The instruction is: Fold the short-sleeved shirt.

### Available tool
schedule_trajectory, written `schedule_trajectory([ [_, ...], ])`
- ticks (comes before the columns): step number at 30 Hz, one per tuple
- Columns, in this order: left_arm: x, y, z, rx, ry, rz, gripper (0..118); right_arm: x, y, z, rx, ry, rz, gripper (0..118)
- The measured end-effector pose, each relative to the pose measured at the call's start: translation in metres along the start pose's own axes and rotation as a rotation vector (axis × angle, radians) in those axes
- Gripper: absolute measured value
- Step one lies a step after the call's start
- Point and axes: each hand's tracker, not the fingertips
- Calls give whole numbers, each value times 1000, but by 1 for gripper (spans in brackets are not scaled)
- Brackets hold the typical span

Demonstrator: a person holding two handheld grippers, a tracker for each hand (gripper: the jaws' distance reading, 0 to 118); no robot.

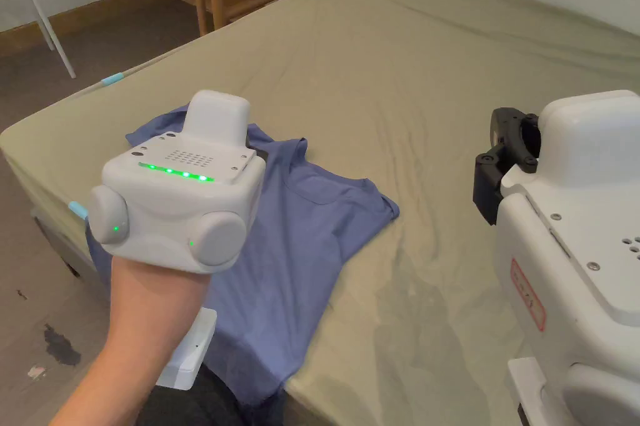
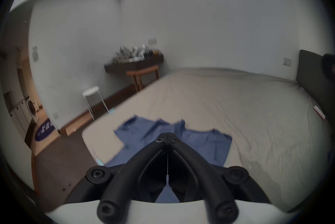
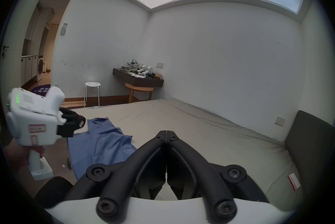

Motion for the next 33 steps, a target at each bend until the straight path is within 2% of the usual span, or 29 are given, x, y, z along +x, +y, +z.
schedule_trajectory([
  [2,2,-13,-41,-89,30,-23,0,6,-7,-6,-27,-14,4,1],
  [5,4,-33,-95,-194,0,-49,0,16,-18,-14,-66,-27,12,1],
  [9,0,-59,-159,-361,-72,39,19,30,-33,-23,-120,-65,7,1],
  [10,1,-65,-171,-390,-77,46,32,33,-37,-25,-132,-70,1,1],
  [11,2,-70,-180,-416,-56,41,55,36,-40,-27,-143,-76,-3,1],
  [13,6,-79,-193,-440,-59,3,118,40,-46,-30,-165,-91,-6,1],
  [15,12,-85,-203,-420,-48,3,112,44,-51,-32,-180,-98,-12,1],
  [17,15,-89,-208,-454,-13,-19,118,48,-56,-34,-196,-103,-23,1],
  [20,13,-88,-215,-498,-28,29,118,51,-63,-36,-215,-110,-32,1],
  [24,17,-85,-214,-515,-51,18,117,52,-70,-37,-231,-114,-39,1],
  [25,17,-80,-208,-520,-71,9,112,52,-70,-38,-234,-115,-41,1],
  [26,22,-76,-202,-508,-113,0,101,52,-71,-38,-236,-116,-45,1],
  [27,27,-72,-197,-497,-111,-13,85,53,-71,-38,-238,-118,-52,1],
  [28,25,-66,-194,-483,-112,-26,56,53,-72,-37,-240,-117,-62,1],
  [29,27,-66,-194,-480,-102,-34,35,53,-72,-37,-243,-115,-74,1],
  [30,27,-68,-195,-473,-108,-32,21,54,-72,-37,-243,-115,-81,1],
  [33,17,-75,-196,-430,-149,6,18,54,-67,-27,-234,-117,-84,1],
])
